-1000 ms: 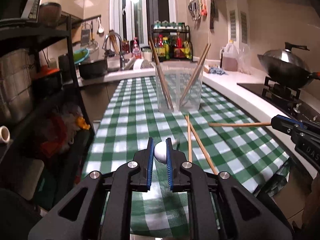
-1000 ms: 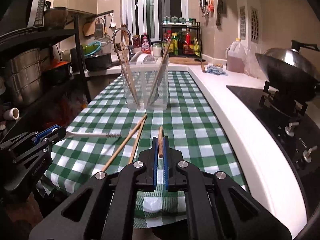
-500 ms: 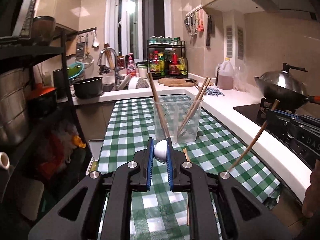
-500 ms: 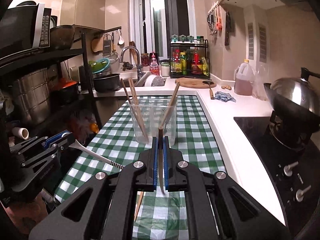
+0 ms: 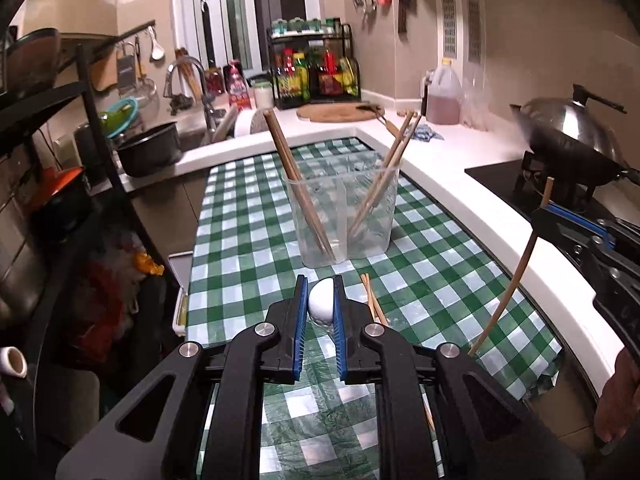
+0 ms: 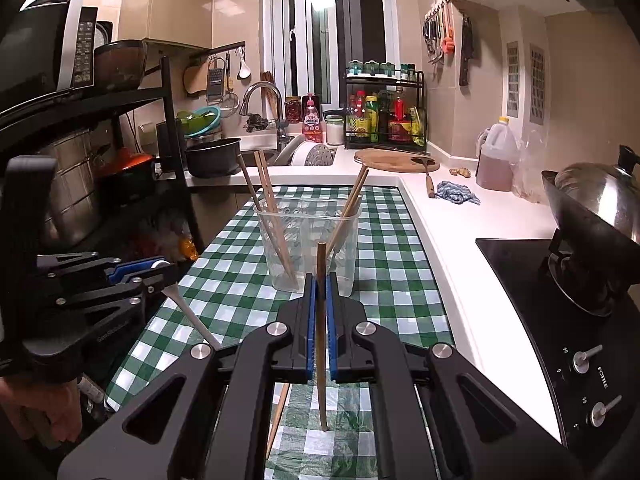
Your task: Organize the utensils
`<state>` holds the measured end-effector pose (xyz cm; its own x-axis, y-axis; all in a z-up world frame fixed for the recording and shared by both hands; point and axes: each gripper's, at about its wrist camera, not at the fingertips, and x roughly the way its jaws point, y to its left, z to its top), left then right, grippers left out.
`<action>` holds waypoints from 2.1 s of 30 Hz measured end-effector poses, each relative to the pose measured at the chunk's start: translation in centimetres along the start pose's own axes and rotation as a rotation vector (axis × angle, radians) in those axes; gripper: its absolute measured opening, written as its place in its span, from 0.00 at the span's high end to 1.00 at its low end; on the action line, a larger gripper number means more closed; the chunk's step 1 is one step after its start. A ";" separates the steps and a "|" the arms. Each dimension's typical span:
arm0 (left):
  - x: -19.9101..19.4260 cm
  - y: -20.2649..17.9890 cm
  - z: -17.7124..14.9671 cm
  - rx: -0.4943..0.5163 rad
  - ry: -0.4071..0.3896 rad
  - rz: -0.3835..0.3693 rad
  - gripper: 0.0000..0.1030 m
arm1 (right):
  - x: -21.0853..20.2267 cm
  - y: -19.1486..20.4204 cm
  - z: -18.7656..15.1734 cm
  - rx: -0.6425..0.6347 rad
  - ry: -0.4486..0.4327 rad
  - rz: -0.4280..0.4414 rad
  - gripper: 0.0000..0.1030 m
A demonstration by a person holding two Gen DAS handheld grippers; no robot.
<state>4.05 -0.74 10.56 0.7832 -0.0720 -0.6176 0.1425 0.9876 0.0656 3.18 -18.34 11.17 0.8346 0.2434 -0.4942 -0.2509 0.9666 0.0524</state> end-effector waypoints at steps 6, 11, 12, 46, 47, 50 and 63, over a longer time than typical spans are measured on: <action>1.7 -0.8 0.6 0.012 0.032 -0.004 0.88 | 0.5 -0.5 0.2 0.001 0.005 -0.002 0.95; 2.4 -1.3 1.4 0.022 0.027 -0.016 0.88 | 0.9 -0.9 0.5 0.002 0.005 -0.004 0.95; 2.5 -1.4 1.5 0.024 0.026 -0.016 0.88 | 0.9 -0.9 0.5 0.002 0.005 -0.003 0.95; 0.8 5.6 15.2 -0.074 -0.222 -0.086 0.88 | 1.6 0.5 14.7 -0.041 -0.152 0.052 0.95; 0.8 5.7 15.8 -0.080 -0.233 -0.085 0.88 | 1.7 0.7 15.9 -0.043 -0.172 0.046 0.95; 1.6 6.1 17.9 -0.095 -0.263 -0.094 0.88 | 2.7 0.5 18.4 -0.029 -0.211 0.040 0.95; 9.6 5.5 16.7 -0.046 -0.156 -0.120 0.88 | 13.0 -1.2 17.9 0.027 -0.160 0.015 0.95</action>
<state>22.47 1.70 18.03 0.8471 -0.2069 -0.4895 0.2158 0.9757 -0.0391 23.12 -14.89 20.19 0.8986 0.2659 -0.3490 -0.2530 0.9639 0.0829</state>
